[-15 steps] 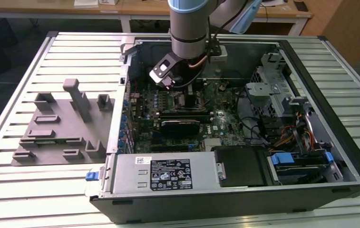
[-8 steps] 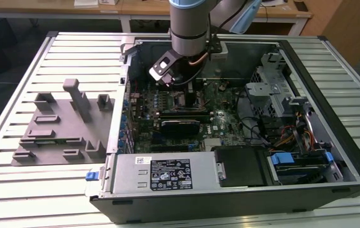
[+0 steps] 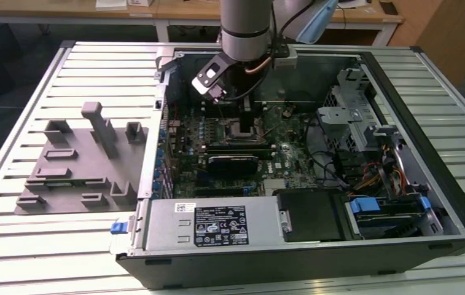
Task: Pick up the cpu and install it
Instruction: 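Place the cpu into insertion slot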
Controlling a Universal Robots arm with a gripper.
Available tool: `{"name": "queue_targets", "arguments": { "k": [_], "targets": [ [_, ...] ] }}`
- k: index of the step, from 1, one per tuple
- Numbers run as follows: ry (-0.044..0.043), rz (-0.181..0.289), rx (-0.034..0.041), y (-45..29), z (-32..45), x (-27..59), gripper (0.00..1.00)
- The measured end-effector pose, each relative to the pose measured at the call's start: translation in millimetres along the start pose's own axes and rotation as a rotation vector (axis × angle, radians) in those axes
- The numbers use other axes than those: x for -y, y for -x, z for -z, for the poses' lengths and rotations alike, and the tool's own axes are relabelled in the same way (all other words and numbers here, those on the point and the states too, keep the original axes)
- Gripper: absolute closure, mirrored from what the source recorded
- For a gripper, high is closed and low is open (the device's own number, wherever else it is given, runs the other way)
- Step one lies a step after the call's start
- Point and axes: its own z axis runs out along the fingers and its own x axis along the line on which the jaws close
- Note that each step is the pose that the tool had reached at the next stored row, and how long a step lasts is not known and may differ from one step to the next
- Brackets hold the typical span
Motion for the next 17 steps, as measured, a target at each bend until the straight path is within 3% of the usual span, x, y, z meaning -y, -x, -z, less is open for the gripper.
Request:
{"name": "queue_targets", "arguments": {
  "k": [11, 17],
  "targets": [
    [0.0009, -0.001, 0.0001, -0.2, 30.8, -2.3, 0.39],
    [0.0012, -0.002, 0.0, -0.2, 33.9, -2.5, 0.39]
  ]
}}
